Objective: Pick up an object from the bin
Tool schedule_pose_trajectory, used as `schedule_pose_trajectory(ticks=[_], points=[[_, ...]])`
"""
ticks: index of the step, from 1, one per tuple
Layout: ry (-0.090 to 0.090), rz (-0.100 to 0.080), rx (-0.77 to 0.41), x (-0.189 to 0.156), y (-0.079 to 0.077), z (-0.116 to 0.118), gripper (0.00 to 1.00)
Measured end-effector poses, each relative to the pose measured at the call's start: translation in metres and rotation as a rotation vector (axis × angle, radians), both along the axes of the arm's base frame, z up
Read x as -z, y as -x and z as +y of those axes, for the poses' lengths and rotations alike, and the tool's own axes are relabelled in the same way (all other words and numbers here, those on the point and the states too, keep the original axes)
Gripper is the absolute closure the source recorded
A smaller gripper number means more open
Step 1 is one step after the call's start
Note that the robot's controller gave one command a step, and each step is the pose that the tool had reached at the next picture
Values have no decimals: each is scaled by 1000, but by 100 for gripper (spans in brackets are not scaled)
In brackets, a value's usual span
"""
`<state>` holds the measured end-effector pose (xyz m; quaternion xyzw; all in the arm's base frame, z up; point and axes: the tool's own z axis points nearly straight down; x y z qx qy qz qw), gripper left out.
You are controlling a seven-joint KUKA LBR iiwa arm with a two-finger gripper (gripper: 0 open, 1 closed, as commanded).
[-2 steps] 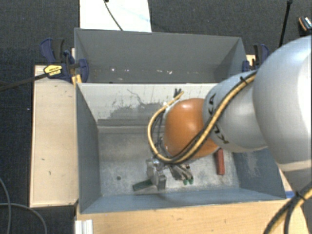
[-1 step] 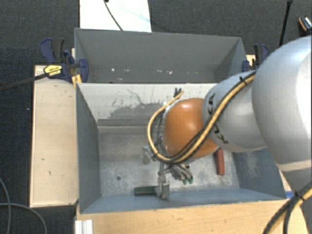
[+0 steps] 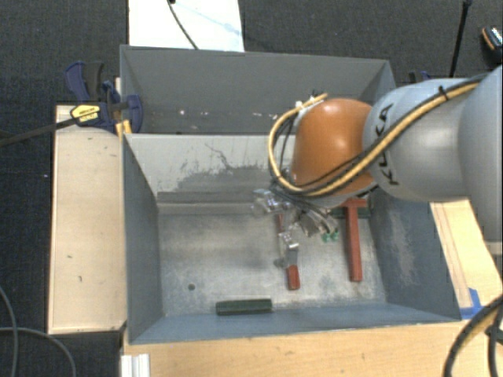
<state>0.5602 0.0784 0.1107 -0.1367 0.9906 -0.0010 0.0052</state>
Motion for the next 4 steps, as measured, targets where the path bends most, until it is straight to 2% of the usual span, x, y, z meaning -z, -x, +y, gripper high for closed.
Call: schedule_pose_trajectory(ticks=[1, 2, 3, 4], points=[[2, 9, -58, 42, -18, -65, 0], [-1, 8, -60, 40, -18, -60, 100], [3, -1, -369, -153, -14, -62, 100], [2, 10, -583, -149, 28, -73, 100]])
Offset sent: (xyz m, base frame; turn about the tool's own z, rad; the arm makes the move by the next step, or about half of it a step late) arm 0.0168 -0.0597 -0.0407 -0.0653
